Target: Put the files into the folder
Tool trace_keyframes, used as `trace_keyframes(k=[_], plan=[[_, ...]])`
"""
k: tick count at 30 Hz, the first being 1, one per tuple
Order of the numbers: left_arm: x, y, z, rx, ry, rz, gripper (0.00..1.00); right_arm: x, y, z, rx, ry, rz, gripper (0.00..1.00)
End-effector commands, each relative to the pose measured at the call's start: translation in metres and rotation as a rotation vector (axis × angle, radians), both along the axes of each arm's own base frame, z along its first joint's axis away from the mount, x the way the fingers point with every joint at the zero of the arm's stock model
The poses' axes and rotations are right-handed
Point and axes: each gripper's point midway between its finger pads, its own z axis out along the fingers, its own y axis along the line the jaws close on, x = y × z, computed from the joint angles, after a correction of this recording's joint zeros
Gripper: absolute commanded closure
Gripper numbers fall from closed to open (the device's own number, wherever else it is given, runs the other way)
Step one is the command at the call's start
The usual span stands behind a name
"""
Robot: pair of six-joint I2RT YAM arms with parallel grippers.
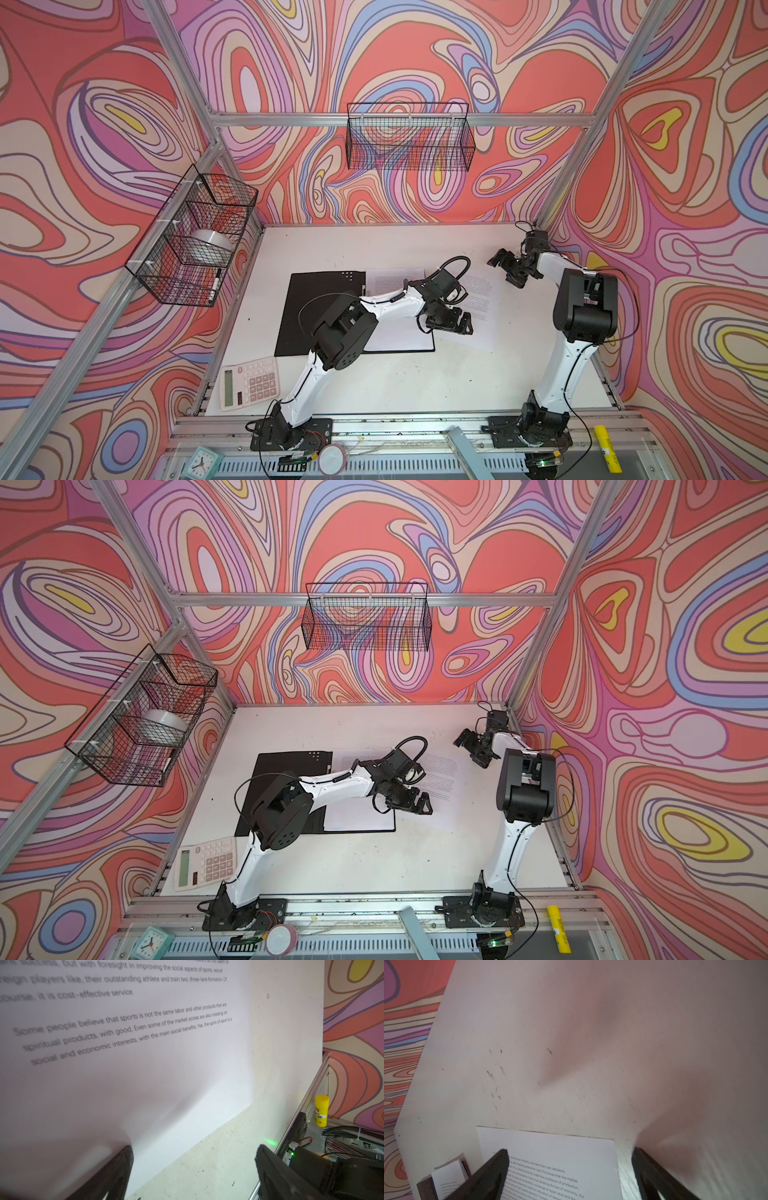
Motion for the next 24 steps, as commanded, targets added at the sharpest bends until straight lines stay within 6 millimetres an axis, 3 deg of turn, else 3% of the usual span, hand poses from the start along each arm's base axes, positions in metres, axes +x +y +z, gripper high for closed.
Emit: trace_keyframes(k=[1,6,12,17,20,24], plan=[[-0.013,0.043,-0.049,0.209,0.079,0.021,0.07,-0.004,0.006,-0.014,0.027,0.03,0.028,0.02],[-0.013,0.04,-0.048,0.199,0.088,0.016,0.08,-0.017,0.02,-0.031,0.093,0.096,0.075,0.03],[-0.012,0.037,-0.05,0.193,0.096,0.015,0.08,-0.041,0.048,-0.04,0.153,0.156,0.141,0.03],[-0.013,0.036,-0.053,0.193,0.106,0.018,0.09,-0.066,0.059,-0.041,0.157,0.216,0.157,0.03],[-0.012,0.037,-0.054,0.196,0.104,0.02,0.09,-0.078,0.065,-0.032,0.188,0.217,0.152,0.02],[-0.012,0.037,-0.056,0.2,0.108,0.023,0.09,-0.091,0.08,-0.003,0.271,0.161,0.163,0.02]])
